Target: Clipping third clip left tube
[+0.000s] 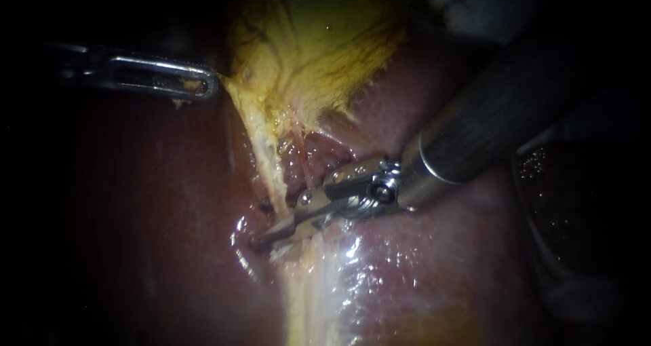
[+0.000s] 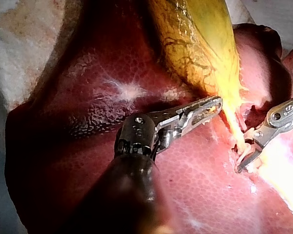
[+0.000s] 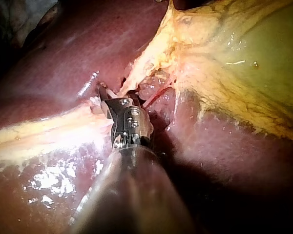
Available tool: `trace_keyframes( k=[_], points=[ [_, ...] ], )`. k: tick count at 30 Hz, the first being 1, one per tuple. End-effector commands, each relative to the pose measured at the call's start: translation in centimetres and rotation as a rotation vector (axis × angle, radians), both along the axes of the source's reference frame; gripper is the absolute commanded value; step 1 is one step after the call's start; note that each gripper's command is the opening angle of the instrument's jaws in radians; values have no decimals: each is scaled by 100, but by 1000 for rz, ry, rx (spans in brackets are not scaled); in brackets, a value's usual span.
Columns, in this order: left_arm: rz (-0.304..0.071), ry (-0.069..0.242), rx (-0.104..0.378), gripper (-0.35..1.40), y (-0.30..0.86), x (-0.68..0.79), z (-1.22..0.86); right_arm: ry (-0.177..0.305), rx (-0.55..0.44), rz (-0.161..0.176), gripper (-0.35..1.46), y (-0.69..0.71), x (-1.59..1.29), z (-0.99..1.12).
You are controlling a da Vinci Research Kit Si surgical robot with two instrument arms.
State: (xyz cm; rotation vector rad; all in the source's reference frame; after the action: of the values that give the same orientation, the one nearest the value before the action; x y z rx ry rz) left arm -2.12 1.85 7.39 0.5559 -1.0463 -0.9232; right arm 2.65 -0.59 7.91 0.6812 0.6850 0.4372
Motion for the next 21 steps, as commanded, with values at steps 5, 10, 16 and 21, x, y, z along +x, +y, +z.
trace_keyframes(
  k=[5,10,16,21],
  points=[
    [0,0,0,-35,0,0,0,15,-14,-8,39,5,0,-4],
    [0,0,0,-35,0,0,0,77,8,38,51,22,-3,-15],
    [0,0,0,-35,0,0,0,136,27,71,58,33,-15,-18],
    [0,0,0,-35,0,0,0,188,58,73,60,37,-24,-15]
  ],
)
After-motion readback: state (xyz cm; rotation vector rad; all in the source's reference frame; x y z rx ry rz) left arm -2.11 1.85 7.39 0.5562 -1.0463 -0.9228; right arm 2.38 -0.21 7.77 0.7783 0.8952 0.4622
